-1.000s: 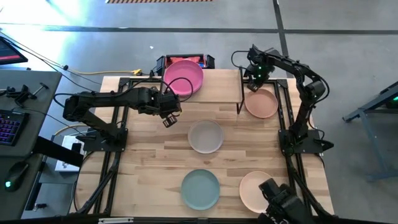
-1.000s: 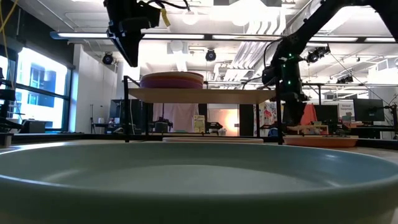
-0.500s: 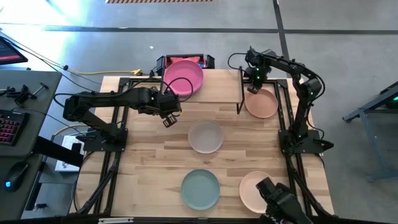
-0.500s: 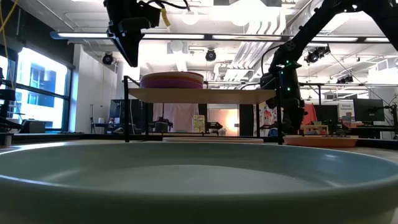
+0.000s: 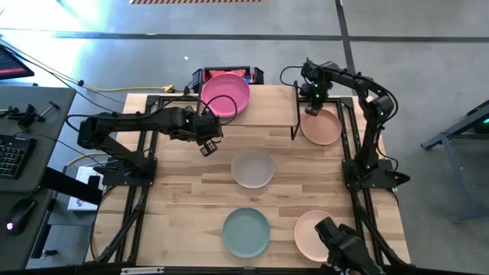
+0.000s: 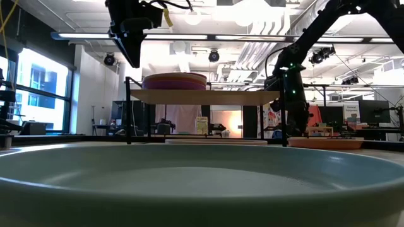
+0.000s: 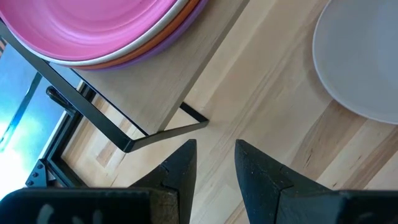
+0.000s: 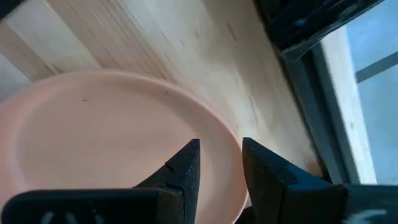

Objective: Place and stack plates onto a shelf
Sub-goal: Put the brown plate on the shelf

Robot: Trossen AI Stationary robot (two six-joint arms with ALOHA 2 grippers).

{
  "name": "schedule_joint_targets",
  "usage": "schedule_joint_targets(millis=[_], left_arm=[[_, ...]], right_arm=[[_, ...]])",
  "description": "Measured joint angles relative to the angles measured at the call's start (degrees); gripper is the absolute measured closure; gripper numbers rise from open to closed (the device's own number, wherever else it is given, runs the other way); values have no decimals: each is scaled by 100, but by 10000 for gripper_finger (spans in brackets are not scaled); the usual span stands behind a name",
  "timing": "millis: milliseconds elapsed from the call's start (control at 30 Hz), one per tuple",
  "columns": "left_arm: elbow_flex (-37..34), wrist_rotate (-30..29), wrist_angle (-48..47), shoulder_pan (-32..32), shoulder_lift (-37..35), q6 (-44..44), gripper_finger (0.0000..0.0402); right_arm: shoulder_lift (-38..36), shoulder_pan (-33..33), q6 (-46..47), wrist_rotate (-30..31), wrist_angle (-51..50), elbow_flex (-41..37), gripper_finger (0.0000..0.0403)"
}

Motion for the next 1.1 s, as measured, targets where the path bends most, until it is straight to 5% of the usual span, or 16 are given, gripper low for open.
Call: schedule_joint_targets(millis=[1100], left_arm=[[0, 26, 2, 2, 0, -49, 303]], right_arm=[[516, -112, 149, 435, 217, -2, 304]])
